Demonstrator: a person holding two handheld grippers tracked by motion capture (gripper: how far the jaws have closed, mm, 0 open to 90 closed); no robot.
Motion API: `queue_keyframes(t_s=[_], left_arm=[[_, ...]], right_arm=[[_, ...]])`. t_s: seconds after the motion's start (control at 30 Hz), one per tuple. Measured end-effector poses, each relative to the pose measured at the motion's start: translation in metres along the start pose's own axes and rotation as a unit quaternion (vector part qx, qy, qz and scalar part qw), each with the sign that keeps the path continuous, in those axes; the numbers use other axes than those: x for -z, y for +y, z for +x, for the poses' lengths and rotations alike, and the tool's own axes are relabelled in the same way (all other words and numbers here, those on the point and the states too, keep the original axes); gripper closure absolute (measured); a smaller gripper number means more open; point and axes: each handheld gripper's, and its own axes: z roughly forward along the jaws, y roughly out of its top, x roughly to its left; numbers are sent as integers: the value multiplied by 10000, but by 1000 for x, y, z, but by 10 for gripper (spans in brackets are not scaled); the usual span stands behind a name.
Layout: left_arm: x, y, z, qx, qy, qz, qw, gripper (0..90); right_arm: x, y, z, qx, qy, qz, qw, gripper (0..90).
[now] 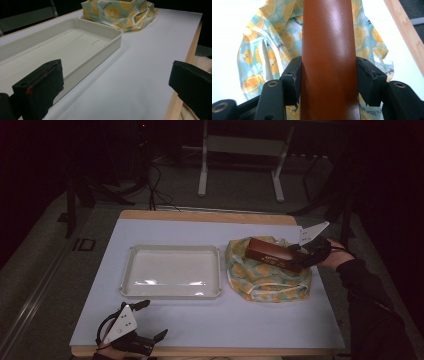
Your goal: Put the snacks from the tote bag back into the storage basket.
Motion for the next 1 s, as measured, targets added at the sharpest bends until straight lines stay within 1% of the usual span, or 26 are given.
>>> queue_keyframes(t_s=[0.43,0.53,0.7,1.0], left_arm=[[-1,0,-1,2,-21,9,10000,0],[-1,0,-1,2,-35,13,10000,0],[-1,0,-1,-6,-43,14,10000,0],[-2,-1,-1,-29,-80,30,10000,0]], right_arm=[[18,20,1,117,-62,-53,9999,432],[22,26,1,204,-74,-74,9997,433],[26,38,2,283,-74,-104,9995,432],[29,62,5,512,-38,-140,9986,433]])
